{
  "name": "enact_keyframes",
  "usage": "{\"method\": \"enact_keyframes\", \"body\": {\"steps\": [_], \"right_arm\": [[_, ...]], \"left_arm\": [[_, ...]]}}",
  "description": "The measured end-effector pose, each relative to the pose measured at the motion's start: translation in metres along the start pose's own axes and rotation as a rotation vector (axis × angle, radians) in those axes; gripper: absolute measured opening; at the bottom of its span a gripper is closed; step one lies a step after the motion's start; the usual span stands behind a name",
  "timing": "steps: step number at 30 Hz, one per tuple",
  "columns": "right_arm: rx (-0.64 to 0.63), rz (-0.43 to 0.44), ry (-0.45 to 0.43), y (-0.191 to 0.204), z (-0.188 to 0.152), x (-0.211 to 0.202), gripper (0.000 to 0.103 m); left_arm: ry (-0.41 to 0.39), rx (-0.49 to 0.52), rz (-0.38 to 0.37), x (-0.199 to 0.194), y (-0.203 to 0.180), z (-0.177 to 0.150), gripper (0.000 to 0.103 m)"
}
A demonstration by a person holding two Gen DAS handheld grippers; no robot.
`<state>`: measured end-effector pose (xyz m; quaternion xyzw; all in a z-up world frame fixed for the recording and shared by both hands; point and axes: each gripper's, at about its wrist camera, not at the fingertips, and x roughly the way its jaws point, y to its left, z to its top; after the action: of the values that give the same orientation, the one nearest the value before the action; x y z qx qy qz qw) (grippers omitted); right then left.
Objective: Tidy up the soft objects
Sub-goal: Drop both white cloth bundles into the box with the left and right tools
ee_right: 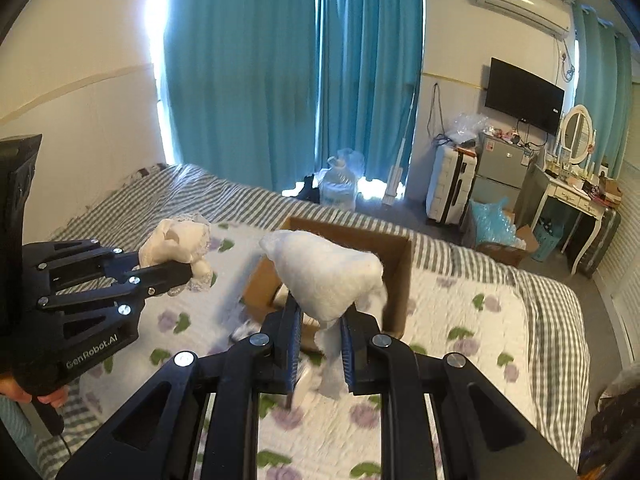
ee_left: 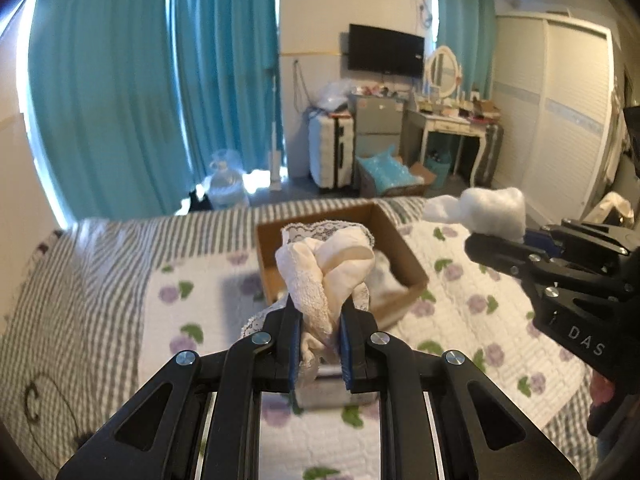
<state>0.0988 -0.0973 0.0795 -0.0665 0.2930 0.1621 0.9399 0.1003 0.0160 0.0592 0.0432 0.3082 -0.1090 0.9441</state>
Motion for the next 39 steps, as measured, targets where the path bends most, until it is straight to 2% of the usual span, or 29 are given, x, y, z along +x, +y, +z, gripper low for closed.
{"method": "enact_keyframes", "body": {"steps": [6,11,13,21,22,23,24,25,26,28,30,32,37,39], "right_arm": [[0.023,-0.021,0.007,-0.025,0.031,0.047,0.016],[0.036,-0.036,0.043,-0.044,0.047,0.103,0.016],[0.044,-0.040,0.059,-0.050,0.049,0.129,0.016],[0.059,-0.061,0.119,-0.067,0.036,0.211,0.018],[0.070,-0.068,0.119,-0.071,0.034,0.217,0.023],[0.078,-0.073,0.121,-0.074,0.032,0.222,0.037],[0.087,-0.081,0.125,-0.077,0.030,0.226,0.048],[0.094,-0.095,0.130,-0.080,0.029,0.229,0.065],[0.096,-0.112,0.130,-0.082,0.028,0.229,0.067],[0.089,-0.133,0.117,-0.084,0.026,0.224,0.067],[0.091,-0.151,0.110,-0.088,0.028,0.216,0.068],[0.102,-0.164,0.094,-0.091,0.031,0.202,0.074],[0.103,-0.192,0.026,-0.091,0.046,0.144,0.082],[0.092,-0.207,-0.006,-0.087,0.055,0.115,0.089]], "left_arm": [[0.015,0.030,-0.016,0.061,-0.001,0.024,0.015],[0.044,0.016,-0.024,0.114,0.007,0.029,0.017],[0.059,0.006,-0.028,0.136,0.011,0.027,0.020],[0.090,0.016,-0.021,0.191,0.019,0.020,0.021],[0.097,0.020,-0.017,0.194,0.018,0.020,0.030],[0.103,0.025,-0.005,0.197,0.017,0.019,0.046],[0.099,0.027,0.013,0.198,0.017,0.017,0.054],[0.089,0.026,0.020,0.198,0.016,0.016,0.065],[0.073,0.024,0.024,0.196,0.016,0.017,0.072],[0.044,0.018,0.024,0.189,0.014,0.018,0.076],[0.037,0.018,0.022,0.180,0.012,0.021,0.077],[0.028,0.028,0.032,0.171,0.010,0.025,0.077],[-0.024,0.054,0.050,0.119,0.006,0.040,0.078],[-0.058,0.057,0.057,0.092,0.006,0.046,0.085]]}}
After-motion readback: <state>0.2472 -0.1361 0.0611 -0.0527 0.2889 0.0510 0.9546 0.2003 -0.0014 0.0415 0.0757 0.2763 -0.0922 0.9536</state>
